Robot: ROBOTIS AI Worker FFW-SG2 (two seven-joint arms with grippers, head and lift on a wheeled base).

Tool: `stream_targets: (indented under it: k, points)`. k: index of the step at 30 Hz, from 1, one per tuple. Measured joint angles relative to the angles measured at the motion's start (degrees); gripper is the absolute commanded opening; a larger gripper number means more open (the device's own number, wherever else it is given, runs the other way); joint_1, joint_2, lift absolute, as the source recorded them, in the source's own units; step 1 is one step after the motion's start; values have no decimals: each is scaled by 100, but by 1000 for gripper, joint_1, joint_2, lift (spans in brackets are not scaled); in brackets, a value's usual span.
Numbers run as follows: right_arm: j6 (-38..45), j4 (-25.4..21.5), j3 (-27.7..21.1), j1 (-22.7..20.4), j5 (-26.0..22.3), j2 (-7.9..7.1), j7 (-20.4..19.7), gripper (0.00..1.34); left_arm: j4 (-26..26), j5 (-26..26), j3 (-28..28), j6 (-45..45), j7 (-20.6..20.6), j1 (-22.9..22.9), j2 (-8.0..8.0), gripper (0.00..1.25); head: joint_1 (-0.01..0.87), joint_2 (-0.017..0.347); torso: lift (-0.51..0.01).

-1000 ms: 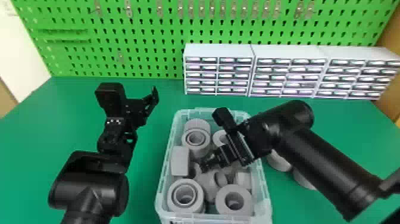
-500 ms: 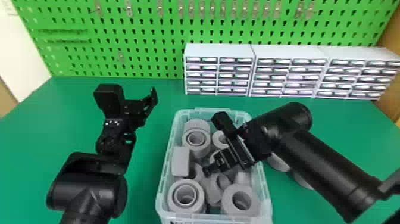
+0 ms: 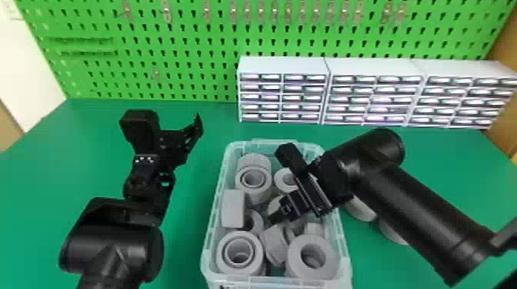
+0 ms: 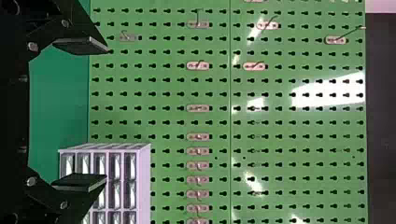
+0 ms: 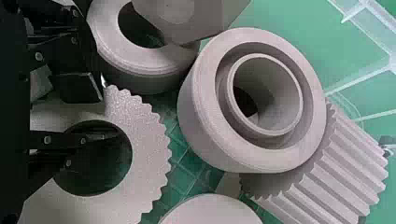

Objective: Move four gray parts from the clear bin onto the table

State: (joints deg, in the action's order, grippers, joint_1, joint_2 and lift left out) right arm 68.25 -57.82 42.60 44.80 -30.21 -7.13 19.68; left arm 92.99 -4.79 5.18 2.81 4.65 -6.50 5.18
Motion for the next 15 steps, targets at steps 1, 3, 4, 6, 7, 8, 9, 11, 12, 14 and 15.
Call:
stream_targets:
  k: [1, 3, 4, 6, 7, 8, 9, 11, 12, 14, 15]
  points:
    - [16, -26, -7, 0, 18, 0, 1, 414, 0, -2, -2, 0, 0, 2, 0, 956, 693, 72, -52]
    - [63, -99, -30, 1, 75, -2, 1, 414, 0, -7, -9, -3, 0, 9, 0, 956, 693, 72, -52]
    - [86, -137, -43, 1, 104, -4, 1, 414, 0, -9, -12, -5, 0, 12, 1, 956, 693, 72, -52]
    - [138, -235, -83, 2, 171, -6, 1, 414, 0, -11, -15, -7, 0, 20, 3, 956, 693, 72, -52]
    - [158, -275, -101, 2, 197, -7, 1, 414, 0, -12, -16, -8, 0, 23, 5, 956, 693, 72, -52]
    - [180, -326, -124, 3, 225, -8, 1, 414, 0, -12, -17, -8, 0, 25, 6, 956, 693, 72, -52]
    - [194, -362, -140, 3, 241, -8, 0, 414, 0, -13, -17, -8, 0, 25, 7, 956, 693, 72, -52]
    - [215, -434, -171, 5, 265, -8, 0, 414, 0, -13, -18, -9, 0, 26, 9, 956, 693, 72, -52]
    - [221, -462, -182, 7, 270, -8, 0, 414, 0, -13, -18, -9, 0, 26, 9, 956, 693, 72, -52]
    - [229, -520, -199, 13, 277, -9, 0, 414, 0, -13, -16, -9, 0, 26, 9, 956, 693, 72, -52]
    - [232, -541, -202, 16, 280, -9, 0, 414, 0, -13, -14, -9, 0, 26, 9, 956, 693, 72, -52]
